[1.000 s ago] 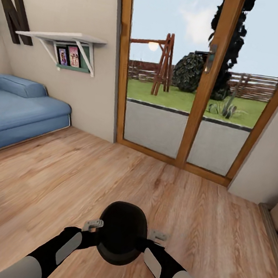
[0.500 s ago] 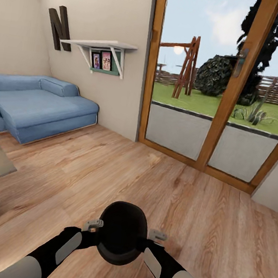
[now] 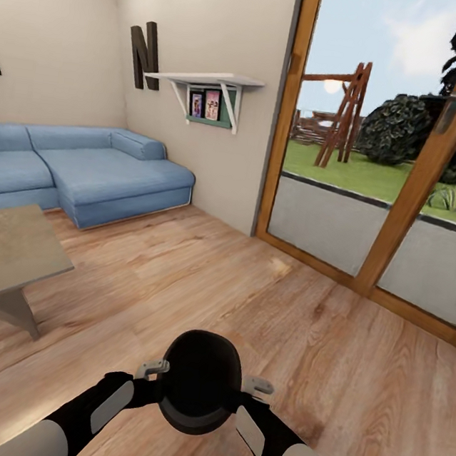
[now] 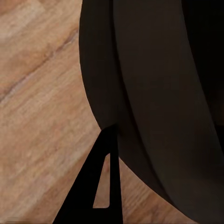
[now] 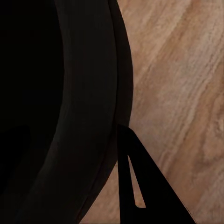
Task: Place each of the two pumpkins and all three candles from the living room inside a cabinet in the living room (use any cabinet), then make sure every cabinet is closed, and position the cauldron so it is next to a table in the living room.
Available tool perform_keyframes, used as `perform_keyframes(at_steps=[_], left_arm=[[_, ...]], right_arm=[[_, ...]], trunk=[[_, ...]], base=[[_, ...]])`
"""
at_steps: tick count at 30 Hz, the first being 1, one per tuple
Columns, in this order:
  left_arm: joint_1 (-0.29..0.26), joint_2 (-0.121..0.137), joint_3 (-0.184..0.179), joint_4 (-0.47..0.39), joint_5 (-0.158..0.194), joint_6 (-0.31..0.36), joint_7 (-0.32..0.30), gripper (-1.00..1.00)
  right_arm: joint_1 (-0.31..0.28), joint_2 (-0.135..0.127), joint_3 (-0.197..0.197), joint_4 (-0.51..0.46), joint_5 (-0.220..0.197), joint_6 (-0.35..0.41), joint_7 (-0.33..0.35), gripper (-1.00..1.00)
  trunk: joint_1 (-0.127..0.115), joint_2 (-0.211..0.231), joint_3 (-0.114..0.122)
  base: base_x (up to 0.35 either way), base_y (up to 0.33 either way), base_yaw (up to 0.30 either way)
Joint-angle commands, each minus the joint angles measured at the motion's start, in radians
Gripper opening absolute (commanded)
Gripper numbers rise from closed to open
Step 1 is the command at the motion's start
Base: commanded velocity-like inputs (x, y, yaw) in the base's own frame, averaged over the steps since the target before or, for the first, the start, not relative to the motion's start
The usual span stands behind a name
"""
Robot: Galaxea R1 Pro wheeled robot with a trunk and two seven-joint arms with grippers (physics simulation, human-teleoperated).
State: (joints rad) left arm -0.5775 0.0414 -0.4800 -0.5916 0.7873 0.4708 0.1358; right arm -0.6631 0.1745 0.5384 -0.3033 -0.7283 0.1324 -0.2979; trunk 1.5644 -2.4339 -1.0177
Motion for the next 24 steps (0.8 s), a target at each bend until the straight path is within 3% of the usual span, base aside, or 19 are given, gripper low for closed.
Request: perform_keyframes(at_steps=[1, 24], left_arm=[[-0.001, 0.002, -0.010, -0.002, 0.050, 0.000, -0.007, -1.00], [-0.001, 0.000, -0.010, -0.002, 0.050, -0.001, -0.007, -1.00]], right_arm=[[-0.001, 0.000, 0.014, -0.017, 0.007, -0.010, 0.088, -1.00], [-0.001, 0.000, 0.014, -0.017, 0.007, -0.010, 0.088, -1.00]], trunk=[[0.000, -0.001, -0.001], [0.000, -0.001, -0.001]], base=[[0.000, 0.000, 0.291], [0.000, 0.000, 0.290]])
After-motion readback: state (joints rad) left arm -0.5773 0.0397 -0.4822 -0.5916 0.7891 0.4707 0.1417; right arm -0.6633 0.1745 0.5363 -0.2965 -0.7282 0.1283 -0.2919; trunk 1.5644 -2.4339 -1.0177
